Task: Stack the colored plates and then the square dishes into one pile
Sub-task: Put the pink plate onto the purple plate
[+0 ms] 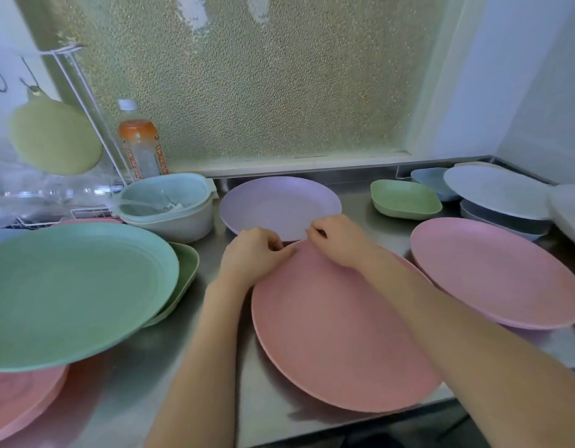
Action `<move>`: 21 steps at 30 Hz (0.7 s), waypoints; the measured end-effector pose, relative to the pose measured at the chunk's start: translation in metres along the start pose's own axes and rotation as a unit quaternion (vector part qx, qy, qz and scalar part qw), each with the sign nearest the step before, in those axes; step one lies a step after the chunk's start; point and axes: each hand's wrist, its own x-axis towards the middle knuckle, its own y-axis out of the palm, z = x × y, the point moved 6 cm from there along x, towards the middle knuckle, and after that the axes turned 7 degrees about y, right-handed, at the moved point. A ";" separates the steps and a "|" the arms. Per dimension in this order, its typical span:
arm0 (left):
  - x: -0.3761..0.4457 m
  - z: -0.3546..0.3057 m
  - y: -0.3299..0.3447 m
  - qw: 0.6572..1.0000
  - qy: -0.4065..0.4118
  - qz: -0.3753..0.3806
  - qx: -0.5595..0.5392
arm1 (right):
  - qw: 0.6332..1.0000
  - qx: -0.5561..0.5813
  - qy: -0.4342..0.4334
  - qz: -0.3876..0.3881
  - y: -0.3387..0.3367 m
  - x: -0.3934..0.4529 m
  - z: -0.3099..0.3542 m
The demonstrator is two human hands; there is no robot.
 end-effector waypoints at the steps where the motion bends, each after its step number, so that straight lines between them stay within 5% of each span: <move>1: 0.000 0.002 0.005 0.999 0.003 0.031 -0.021 | 1.000 0.000 0.011 -0.008 -0.001 -0.001 0.001; 10: 0.002 0.003 0.012 0.990 -0.015 0.082 -0.118 | 0.996 -0.049 -0.043 -0.054 -0.015 -0.003 0.016; 21: 0.004 0.033 -0.005 0.988 -0.101 -0.029 -0.110 | 0.994 0.005 -0.027 -0.108 -0.047 -0.064 0.002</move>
